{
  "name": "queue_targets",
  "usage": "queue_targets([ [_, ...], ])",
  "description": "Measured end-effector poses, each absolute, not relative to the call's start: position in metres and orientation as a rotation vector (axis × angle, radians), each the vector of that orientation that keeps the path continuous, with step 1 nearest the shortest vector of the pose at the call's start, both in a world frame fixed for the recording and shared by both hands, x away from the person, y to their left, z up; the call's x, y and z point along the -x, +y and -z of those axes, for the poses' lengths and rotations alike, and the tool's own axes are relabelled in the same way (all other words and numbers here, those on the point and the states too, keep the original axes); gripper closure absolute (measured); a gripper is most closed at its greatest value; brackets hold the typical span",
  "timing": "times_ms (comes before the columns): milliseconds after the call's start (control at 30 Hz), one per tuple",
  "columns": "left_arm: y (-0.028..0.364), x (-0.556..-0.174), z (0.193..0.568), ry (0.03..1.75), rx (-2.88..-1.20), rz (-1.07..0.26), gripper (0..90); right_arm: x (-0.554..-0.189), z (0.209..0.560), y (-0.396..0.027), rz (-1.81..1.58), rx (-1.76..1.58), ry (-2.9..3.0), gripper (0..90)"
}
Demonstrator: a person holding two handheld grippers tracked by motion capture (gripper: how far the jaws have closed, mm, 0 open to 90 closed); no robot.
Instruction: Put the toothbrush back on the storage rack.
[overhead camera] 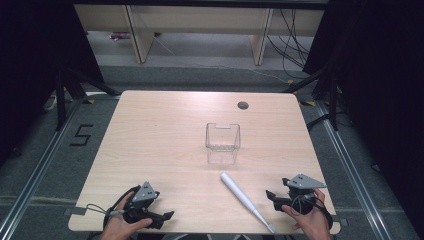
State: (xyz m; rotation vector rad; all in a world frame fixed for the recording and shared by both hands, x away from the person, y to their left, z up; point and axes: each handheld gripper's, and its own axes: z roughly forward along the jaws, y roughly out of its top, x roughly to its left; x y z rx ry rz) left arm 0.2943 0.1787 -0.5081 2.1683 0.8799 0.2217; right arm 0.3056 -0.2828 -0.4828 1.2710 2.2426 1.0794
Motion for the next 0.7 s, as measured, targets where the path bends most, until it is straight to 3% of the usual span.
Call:
queue_targets([
  [700, 0.1801, -0.2950, 0.5080, 0.877, -2.181, -0.225, 14.9, -0.2985, 0.4758, -0.2758, -1.139, -1.165, 2.282, 26.6],
])
